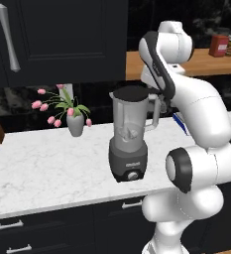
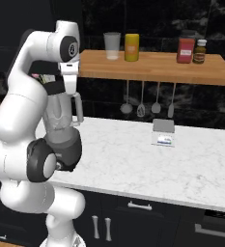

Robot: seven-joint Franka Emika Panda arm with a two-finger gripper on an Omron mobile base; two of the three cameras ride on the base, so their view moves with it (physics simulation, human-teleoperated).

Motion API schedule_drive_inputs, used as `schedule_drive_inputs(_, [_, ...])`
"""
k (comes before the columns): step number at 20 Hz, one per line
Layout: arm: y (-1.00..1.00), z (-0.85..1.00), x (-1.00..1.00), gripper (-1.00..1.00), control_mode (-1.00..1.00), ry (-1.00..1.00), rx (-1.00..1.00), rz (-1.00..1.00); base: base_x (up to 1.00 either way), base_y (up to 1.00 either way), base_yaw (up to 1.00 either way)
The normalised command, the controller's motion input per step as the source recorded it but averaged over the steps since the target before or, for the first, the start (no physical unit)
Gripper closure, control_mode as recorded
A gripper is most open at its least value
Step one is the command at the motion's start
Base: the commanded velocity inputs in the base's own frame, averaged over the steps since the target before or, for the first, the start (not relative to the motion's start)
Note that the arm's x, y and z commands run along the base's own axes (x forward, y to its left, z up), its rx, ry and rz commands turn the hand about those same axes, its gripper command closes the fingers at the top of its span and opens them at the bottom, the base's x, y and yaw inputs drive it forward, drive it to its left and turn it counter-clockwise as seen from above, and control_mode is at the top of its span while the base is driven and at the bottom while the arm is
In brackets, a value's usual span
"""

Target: Close the lid blender by securely placing the lid on top.

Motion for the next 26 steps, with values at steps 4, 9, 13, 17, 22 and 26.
schedule_drive_inputs(4, [0.00,0.00,-0.03,-1.00,-1.00,-0.03,0.00,0.00,0.00,0.00,0.00])
schedule_drive_inputs(9, [0.01,0.07,-0.13,-1.00,-1.00,-0.21,0.00,0.00,0.00,0.00,0.00])
schedule_drive_inputs(13, [0.09,0.13,-0.30,-1.00,-1.00,-0.30,-0.01,0.00,0.00,0.00,0.00])
schedule_drive_inputs(17, [0.14,0.07,-0.77,-1.00,-1.00,-0.43,-0.04,0.00,0.00,0.00,0.00])
schedule_drive_inputs(22, [0.02,-0.65,-1.00,-1.00,-1.00,-0.41,-0.06,0.00,0.00,0.00,0.00])
schedule_drive_inputs(26, [0.00,-1.00,-1.00,-1.00,-1.00,-0.28,-0.06,0.00,0.00,0.00,0.00])
